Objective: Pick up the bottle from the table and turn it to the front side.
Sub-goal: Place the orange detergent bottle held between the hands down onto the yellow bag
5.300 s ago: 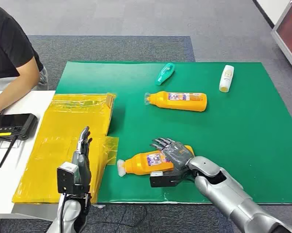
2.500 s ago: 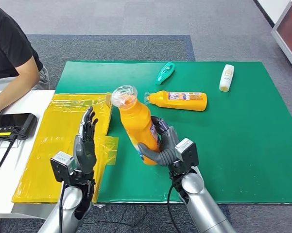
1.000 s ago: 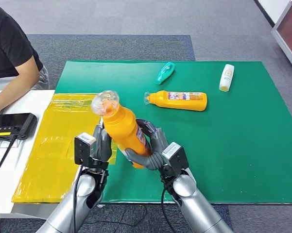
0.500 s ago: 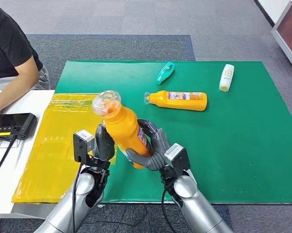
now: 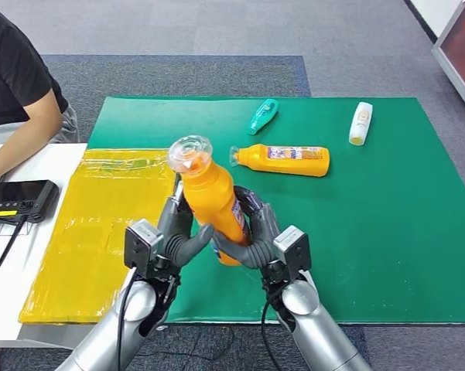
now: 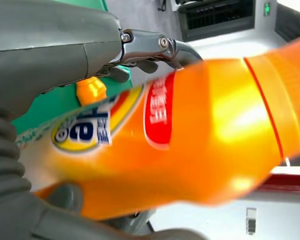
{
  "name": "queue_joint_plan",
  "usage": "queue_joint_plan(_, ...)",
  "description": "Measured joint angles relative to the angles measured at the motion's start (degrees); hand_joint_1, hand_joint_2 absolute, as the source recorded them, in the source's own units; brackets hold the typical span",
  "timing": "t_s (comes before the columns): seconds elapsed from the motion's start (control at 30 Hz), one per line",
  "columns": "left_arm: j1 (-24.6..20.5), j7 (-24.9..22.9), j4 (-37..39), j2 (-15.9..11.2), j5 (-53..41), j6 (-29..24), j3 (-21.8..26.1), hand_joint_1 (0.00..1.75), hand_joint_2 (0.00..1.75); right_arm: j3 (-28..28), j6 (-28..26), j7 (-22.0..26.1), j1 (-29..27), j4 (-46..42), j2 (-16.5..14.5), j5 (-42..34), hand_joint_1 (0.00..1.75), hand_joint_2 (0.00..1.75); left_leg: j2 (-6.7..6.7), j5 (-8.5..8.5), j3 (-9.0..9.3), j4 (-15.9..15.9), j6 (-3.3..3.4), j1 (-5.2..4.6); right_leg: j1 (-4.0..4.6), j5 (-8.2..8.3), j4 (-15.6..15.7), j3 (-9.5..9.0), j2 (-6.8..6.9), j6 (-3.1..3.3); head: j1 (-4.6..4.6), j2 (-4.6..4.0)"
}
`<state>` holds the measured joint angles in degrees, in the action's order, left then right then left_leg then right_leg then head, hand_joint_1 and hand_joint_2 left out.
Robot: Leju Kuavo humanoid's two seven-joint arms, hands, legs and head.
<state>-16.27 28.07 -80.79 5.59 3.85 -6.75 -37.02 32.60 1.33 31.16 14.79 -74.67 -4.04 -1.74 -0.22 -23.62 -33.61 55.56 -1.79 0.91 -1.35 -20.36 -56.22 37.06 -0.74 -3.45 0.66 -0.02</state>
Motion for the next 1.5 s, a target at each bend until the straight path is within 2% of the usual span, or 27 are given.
queue_joint_plan(0.1, -0.3, -0.2, 0.0, -0.2, -0.3, -0.3, -0.9, 0.0, 1.75, -0.1, -0.2, 0.0, 0.0, 0.0, 0.0, 0.0, 1.75, 1.75, 0.0, 0.0, 0.0, 0.0, 0.0, 0.0, 0.0, 0.0, 0.0, 0.0, 0.0, 0.0, 0.01, 0.0)
queue_joint_plan(0.2, -0.5, -0.2, 0.0, -0.5, -0.3, -0.4, -1.4, 0.0, 0.44, -0.2, -0.3, 0.0, 0.0, 0.0, 0.0, 0.0, 1.75, 1.75, 0.0, 0.0, 0.0, 0.0, 0.0, 0.0, 0.0, 0.0, 0.0, 0.0, 0.0, 0.0, 0.0, 0.0)
queue_joint_plan(0.23, -0.6, -0.2, 0.0, -0.5, -0.3, -0.4, -1.5, 0.0, 0.44, -0.2, -0.3, 0.0, 0.0, 0.0, 0.0, 0.0, 1.75, 1.75, 0.0, 0.0, -0.01, 0.0, 0.0, 0.0, 0.0, 0.0, 0.0, 0.0, 0.0, 0.0, 0.0, 0.0)
queue_joint_plan(0.33, -1.0, -0.3, 0.0, -0.7, -0.3, -0.3, -1.6, 0.0, 1.75, -0.3, -0.6, 0.0, 0.0, 0.0, 0.0, 0.2, 1.75, 1.75, 0.0, 0.0, -0.01, 0.0, 0.0, 0.0, 0.0, 0.0, 0.0, 0.0, 0.0, 0.0, 0.01, 0.0)
queue_joint_plan(0.9, -3.0, -0.7, -0.3, -1.8, -0.8, 0.3, -1.2, 0.0, 1.75, -0.3, -1.7, 0.1, 0.0, 0.0, 0.0, 1.4, 1.75, 1.75, 0.0, 0.0, -0.02, 0.0, 0.0, 0.0, 0.0, 0.0, 0.0, 0.0, 0.0, 0.0, 0.0, 0.0)
queue_joint_plan(1.5, -3.1, -0.7, -0.5, -1.8, -0.7, -0.1, -0.2, 0.0, 1.75, -0.2, -3.0, 2.7, -1.1, -1.2, 0.5, 7.1, 1.75, 1.75, 0.0, 0.0, -0.01, 0.0, 0.0, 0.0, 0.0, 0.0, 0.0, 0.01, 0.0, 0.0, 0.0, 0.0)
